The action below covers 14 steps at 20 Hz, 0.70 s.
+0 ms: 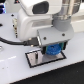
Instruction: Insert the blue gear onto the right peg, followed by the red gear
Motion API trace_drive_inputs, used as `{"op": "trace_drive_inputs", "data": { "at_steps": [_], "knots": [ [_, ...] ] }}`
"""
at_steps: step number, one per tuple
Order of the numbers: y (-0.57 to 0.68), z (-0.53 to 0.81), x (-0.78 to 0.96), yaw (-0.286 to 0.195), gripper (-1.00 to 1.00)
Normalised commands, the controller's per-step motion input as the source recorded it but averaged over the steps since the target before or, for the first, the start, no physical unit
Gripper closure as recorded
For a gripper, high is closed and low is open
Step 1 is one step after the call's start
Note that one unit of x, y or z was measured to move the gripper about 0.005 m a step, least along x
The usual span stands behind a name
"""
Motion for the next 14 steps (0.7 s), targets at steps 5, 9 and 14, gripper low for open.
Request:
{"op": "trace_drive_inputs", "data": {
  "at_steps": [5,9,14],
  "knots": [
    [-0.02,-0.31,0.14,0.000,1.00],
    [0.04,-0.11,0.08,0.000,1.00],
    [0.04,0.05,0.00,0.000,-1.00]
  ]
}}
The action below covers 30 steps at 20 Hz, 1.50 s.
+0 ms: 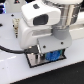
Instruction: Insert the blue gear onto the right peg, followed by the red gear
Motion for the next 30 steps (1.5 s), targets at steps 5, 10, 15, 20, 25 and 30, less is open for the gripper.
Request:
{"op": "trace_drive_inputs", "data": {
  "at_steps": [5,10,15,20,25,30],
  "knots": [
    [0.09,0.37,-0.15,0.000,-1.00],
    [0.13,0.37,-0.39,0.000,-1.00],
    [0.24,0.33,-0.44,0.000,-1.00],
    [0.33,0.14,-0.49,0.000,-1.00],
    [0.45,0.02,-0.54,0.000,-1.00],
    [0.51,0.00,-0.52,0.000,-1.00]
  ]
}}
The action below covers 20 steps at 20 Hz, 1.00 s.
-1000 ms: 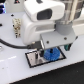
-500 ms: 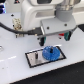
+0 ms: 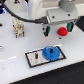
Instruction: Insert the blue gear onto the right peg, followed by the red gear
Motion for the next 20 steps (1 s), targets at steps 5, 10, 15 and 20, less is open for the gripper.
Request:
{"op": "trace_drive_inputs", "data": {
  "at_steps": [5,10,15,20],
  "knots": [
    [0.46,-0.03,-0.42,0.000,-1.00],
    [0.40,-0.12,-0.35,0.000,-1.00],
    [0.20,-0.29,-0.26,0.000,-1.00],
    [0.02,-0.39,-0.22,0.000,-1.00]
  ]
}}
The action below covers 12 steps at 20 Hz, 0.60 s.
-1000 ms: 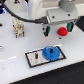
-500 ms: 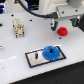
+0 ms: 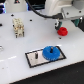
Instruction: Insert the blue gear onto the right peg, followed by the red gear
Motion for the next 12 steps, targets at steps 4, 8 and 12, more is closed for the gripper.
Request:
{"op": "trace_drive_inputs", "data": {
  "at_steps": [4,8,12],
  "knots": [
    [-0.12,-0.36,-0.28,0.000,-1.00],
    [-0.21,-0.28,-0.18,0.000,-1.00],
    [-0.23,-0.24,-0.27,0.000,-1.00]
  ]
}}
